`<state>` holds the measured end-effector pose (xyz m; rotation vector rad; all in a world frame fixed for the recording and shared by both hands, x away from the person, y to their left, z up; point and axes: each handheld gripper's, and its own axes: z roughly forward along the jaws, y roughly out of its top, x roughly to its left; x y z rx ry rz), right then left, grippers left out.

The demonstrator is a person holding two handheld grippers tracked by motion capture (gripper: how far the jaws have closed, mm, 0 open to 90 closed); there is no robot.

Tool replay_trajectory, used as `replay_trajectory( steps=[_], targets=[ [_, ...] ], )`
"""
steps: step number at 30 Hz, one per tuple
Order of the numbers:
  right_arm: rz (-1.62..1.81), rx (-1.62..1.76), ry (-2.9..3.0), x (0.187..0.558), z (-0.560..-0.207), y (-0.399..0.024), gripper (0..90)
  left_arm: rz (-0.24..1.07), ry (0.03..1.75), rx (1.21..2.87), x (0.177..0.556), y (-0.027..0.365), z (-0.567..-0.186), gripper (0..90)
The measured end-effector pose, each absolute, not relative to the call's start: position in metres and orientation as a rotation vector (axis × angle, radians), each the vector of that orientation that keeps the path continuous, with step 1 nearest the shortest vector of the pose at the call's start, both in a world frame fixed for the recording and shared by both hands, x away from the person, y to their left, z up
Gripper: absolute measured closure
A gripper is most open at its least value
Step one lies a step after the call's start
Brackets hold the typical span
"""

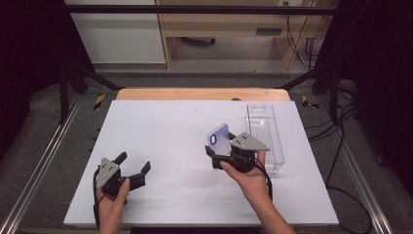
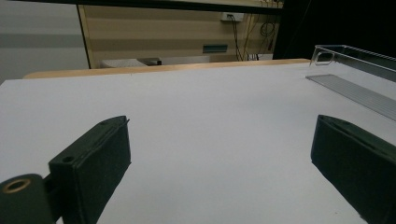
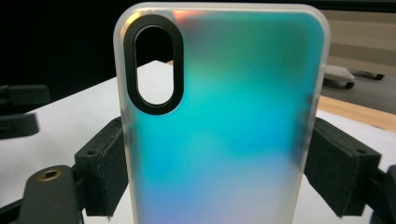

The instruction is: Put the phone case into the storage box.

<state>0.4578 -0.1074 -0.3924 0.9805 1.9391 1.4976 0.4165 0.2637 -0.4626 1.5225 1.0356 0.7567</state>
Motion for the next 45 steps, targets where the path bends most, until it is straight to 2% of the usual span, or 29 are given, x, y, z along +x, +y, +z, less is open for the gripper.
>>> replay_trajectory(
  steps=[11, 25, 34, 45],
  targets=[
    [1.471, 1.078, 1.832, 0.492, -0.350, -0.135, 17.6, 0.766, 1.046, 1.514, 0.415, 0.266, -0.464, 4.5],
    [1.401, 1.150, 1.686, 0.525, -0.318, -0.170, 17.6, 0.771, 1.042, 1.532, 0.416, 0.264, -0.465, 4.3],
    [1.316, 1.213, 1.611, 0.544, -0.310, -0.189, 17.6, 0.771, 1.050, 1.547, 0.417, 0.265, -0.468, 4.3],
    [1.250, 1.287, 1.545, 0.567, -0.320, -0.205, 17.6, 0.768, 1.041, 1.541, 0.416, 0.264, -0.468, 4.3]
  ],
)
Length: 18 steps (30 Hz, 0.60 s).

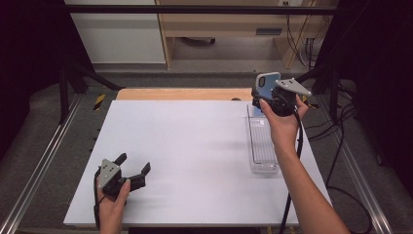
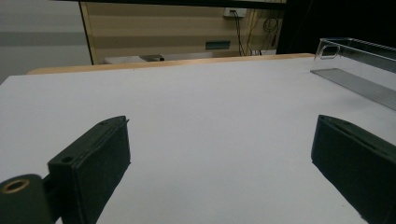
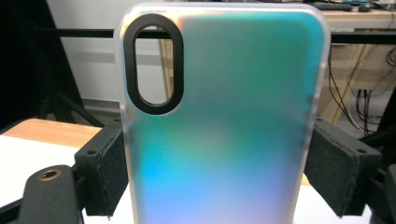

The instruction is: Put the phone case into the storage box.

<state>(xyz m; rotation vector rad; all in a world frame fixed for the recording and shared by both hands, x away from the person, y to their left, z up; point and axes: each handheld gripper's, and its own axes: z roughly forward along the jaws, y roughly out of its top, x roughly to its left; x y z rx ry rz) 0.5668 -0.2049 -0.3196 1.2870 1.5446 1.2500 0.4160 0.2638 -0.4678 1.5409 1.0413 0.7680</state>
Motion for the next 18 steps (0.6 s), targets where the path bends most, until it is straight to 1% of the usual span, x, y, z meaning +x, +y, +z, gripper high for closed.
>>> replay_trajectory(
  steps=[10, 18],
  targets=[
    [1.208, 1.387, 1.509, 0.579, -0.342, -0.216, 17.6, 0.765, 1.036, 1.541, 0.414, 0.261, -0.466, 4.2],
    [1.182, 1.419, 1.498, 0.591, -0.352, -0.214, 17.6, 0.754, 1.025, 1.552, 0.415, 0.258, -0.468, 4.3]
  ],
)
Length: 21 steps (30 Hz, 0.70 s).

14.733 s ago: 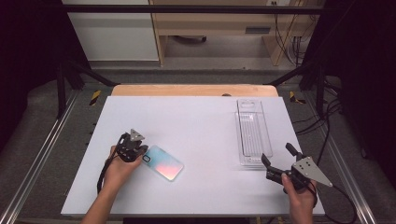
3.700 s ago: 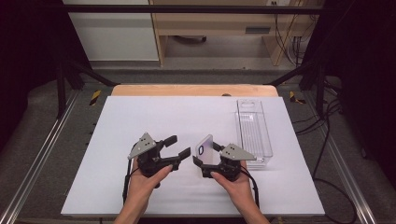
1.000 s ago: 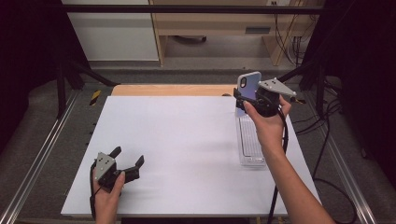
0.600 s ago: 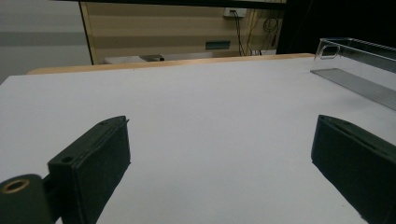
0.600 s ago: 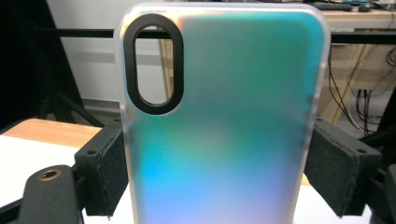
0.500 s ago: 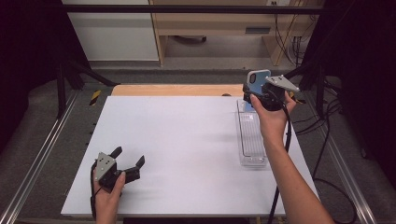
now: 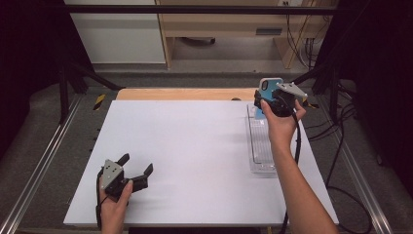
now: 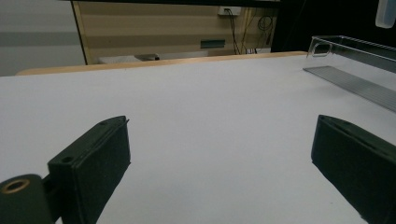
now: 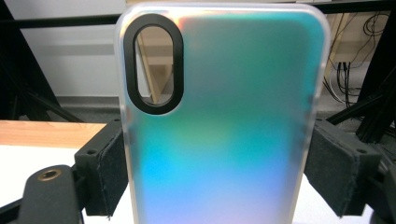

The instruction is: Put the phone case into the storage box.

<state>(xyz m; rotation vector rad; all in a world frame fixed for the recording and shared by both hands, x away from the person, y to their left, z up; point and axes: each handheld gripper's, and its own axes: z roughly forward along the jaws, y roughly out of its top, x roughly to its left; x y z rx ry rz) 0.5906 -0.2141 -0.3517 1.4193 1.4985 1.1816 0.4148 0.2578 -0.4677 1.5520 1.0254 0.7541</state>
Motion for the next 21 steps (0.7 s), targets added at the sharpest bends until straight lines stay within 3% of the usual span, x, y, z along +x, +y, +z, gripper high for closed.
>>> replay_trajectory(
  steps=[21],
  targets=[
    [1.118, 1.467, 1.508, 0.609, -0.377, -0.205, 17.6, 0.784, 1.024, 1.540, 0.414, 0.261, -0.467, 4.1]
  ],
)
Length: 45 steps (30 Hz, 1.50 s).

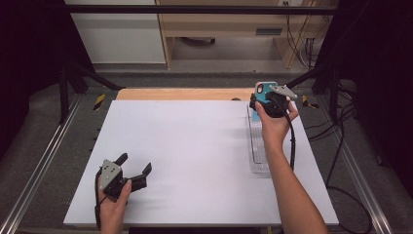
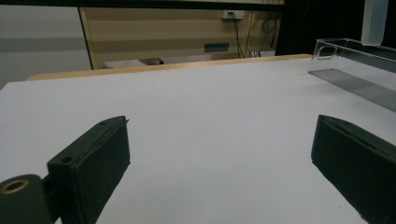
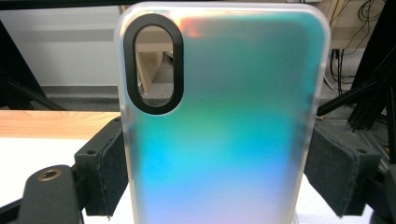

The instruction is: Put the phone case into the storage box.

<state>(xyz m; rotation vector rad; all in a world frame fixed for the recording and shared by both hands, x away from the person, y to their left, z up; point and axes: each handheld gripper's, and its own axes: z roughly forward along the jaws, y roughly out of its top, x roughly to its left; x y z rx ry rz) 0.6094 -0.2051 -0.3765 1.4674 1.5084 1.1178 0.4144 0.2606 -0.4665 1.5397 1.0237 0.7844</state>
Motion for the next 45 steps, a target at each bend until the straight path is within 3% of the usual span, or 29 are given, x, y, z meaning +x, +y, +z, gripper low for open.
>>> replay_trajectory(
  steps=[45],
  targets=[
    [1.041, 1.518, 1.488, 0.626, -0.400, -0.202, 17.6, 0.814, 1.006, 1.531, 0.413, 0.260, -0.464, 3.2]
  ],
)
